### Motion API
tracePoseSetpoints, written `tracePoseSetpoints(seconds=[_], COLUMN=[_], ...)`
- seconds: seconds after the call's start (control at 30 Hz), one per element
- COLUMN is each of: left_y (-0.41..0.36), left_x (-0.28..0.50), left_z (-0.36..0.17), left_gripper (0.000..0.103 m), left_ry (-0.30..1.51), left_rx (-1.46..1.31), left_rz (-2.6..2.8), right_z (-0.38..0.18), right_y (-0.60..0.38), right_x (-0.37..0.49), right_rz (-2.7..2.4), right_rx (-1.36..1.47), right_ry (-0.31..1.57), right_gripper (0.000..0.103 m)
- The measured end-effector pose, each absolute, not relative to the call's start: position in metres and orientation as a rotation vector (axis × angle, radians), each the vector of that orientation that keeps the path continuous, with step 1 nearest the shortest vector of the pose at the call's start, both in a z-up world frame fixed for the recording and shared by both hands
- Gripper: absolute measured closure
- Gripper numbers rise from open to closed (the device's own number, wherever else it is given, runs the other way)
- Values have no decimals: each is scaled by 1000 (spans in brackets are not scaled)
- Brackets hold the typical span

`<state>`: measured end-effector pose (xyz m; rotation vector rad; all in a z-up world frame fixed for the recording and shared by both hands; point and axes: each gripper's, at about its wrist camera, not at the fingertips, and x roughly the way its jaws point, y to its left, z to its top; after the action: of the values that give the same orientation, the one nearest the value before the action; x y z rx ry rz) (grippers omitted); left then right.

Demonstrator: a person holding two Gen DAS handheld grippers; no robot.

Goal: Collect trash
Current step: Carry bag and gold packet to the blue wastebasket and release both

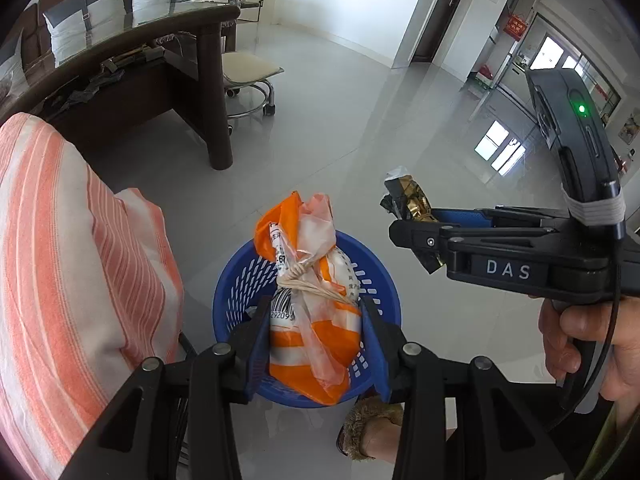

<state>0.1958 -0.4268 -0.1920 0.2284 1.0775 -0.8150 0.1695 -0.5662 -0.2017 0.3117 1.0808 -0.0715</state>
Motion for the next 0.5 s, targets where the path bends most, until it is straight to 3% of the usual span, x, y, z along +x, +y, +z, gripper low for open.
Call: tracePoseSetpoints(seconds=[0.2, 0.27, 0.3, 0.5], left_y=[-441, -447, -449, -441], left_x=[203, 206, 208, 212], left_z=[-209, -216, -218, -211], left_gripper=[57, 45, 44, 43], left_ry=[1086, 1088, 1088, 1075], left_rx=[253, 273, 278, 247], left_rz=[-809, -796, -790, -780], right_z=[-211, -216, -218, -212], right_y=[-575, -577, -580, -594], right_x=[173, 177, 177, 171], right_rz=[-60, -56, -54, -83], right_rx=[364, 385, 402, 452], right_ry=[1092, 1089, 1086, 1046], right_gripper=[55, 51, 42, 35])
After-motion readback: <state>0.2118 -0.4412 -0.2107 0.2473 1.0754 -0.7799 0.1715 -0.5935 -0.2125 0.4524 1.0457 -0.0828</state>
